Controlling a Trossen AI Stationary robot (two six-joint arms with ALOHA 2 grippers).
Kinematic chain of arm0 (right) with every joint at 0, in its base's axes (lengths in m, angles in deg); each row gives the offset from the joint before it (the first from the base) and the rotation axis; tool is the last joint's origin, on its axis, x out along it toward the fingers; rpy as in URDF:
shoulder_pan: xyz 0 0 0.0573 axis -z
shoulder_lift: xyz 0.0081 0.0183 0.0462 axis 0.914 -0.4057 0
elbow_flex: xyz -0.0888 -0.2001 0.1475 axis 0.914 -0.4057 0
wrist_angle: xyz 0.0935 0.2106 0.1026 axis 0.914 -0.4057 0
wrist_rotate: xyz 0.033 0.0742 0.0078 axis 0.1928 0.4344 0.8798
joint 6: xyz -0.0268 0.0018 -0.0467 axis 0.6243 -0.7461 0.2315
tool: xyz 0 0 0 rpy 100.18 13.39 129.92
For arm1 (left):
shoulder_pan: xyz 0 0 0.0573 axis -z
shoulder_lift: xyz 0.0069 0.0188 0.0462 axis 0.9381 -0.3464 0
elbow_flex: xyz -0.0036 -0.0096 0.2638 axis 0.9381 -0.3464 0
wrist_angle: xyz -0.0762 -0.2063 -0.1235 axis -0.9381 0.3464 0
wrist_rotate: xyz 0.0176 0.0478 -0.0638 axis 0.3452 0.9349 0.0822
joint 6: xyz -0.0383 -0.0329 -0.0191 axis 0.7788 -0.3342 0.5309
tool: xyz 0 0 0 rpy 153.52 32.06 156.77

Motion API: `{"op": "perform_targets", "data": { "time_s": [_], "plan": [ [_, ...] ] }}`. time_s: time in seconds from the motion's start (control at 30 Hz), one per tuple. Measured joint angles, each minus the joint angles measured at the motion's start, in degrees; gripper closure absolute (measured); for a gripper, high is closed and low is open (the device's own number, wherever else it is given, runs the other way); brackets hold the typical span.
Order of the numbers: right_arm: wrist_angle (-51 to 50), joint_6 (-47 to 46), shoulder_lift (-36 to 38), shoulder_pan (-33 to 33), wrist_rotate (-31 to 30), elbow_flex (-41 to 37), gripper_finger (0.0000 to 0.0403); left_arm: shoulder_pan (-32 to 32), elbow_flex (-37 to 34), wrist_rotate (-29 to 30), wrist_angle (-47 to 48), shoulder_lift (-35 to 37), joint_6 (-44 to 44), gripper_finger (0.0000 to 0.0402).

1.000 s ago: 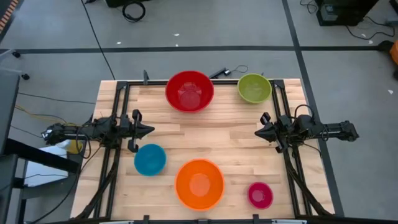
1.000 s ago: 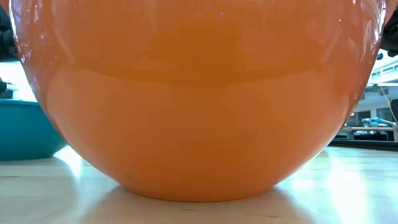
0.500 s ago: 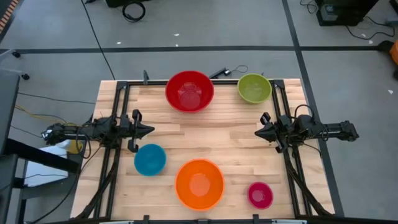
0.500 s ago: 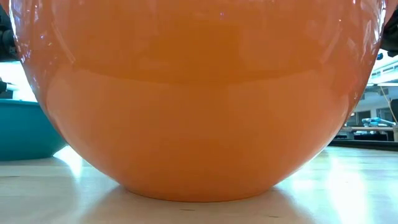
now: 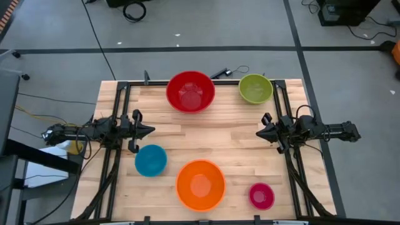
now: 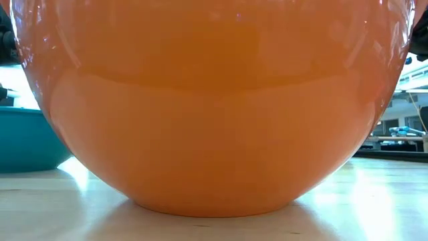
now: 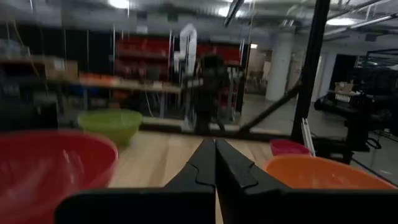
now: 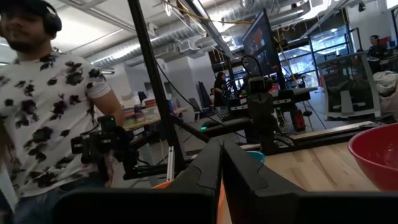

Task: Nest bowls inside each other
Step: Stack the orange bowl on the red bowl

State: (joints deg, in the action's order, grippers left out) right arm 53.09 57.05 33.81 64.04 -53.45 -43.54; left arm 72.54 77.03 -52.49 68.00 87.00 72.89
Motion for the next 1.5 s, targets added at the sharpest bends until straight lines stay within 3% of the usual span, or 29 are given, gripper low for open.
{"op": "perform_targets", "data": {
  "time_s": [0.23, 0.53, 0.6, 0.67, 0.77, 0.83, 0.9, 0.97, 1.07, 1.13, 1.2, 1.37, 1.5],
  "plan": [
    [0.00, 0.02, 0.00, 0.00, 0.02, 0.00, 0.0380, -0.01, 0.00, 0.00, -5.07, 0.04, -0.74, 0.0399],
    [0.05, 3.30, 0.01, 0.00, -0.82, 0.00, 0.0380, 0.00, 0.02, 0.00, -5.07, 0.03, 17.52, 0.0399],
    [1.43, 12.14, 0.00, 0.26, -7.57, 0.00, 0.0380, -0.03, 0.00, 0.51, -4.82, 0.04, 24.92, 0.0399],
    [7.03, 15.12, -0.24, 0.32, -16.64, 0.00, 0.0380, -0.35, 0.01, 6.38, -2.58, -0.89, 29.13, 0.0399],
    [17.30, 9.84, -0.30, 0.33, -27.97, 0.00, 0.0380, -1.12, 0.00, 18.35, 6.08, -2.82, 39.38, 0.0399],
    [23.31, 4.24, -0.22, 0.33, -33.47, 0.00, 0.0380, -1.90, 0.04, 23.79, 7.11, -4.51, 45.06, 0.0399],
    [28.47, 3.04, -0.15, 0.33, -38.46, 0.02, 0.0380, -2.83, 0.17, 26.44, 7.00, -6.94, 46.15, 0.0399],
    [31.48, 8.46, -0.15, 0.35, -45.35, 0.02, 0.0380, -3.64, 0.35, 26.52, 7.06, -8.77, 46.33, 0.0399],
    [31.40, 9.04, -0.17, 0.39, -56.93, 0.04, 0.0380, -3.98, 0.50, 26.12, 4.56, -10.90, 48.56, 0.0399],
    [25.26, 0.58, -0.35, 0.39, -66.00, 0.07, 0.0380, -3.98, 0.55, 26.00, 2.62, -12.15, 49.86, 0.0399],
    [15.16, -8.16, -0.88, 0.39, -70.87, 0.04, 0.0380, -3.98, 0.57, 25.91, -0.24, -13.60, 49.15, 0.0399],
    [-4.07, -20.74, -3.37, 2.26, -60.00, -0.01, 0.0380, -3.98, 0.70, 23.79, -5.97, -17.53, 47.99, 0.0399],
    [-4.76, -24.03, -8.19, 4.99, -57.64, -0.02, 0.0383, -3.98, 1.40, 22.87, -7.81, -20.70, 48.01, 0.0399]
  ]
}}
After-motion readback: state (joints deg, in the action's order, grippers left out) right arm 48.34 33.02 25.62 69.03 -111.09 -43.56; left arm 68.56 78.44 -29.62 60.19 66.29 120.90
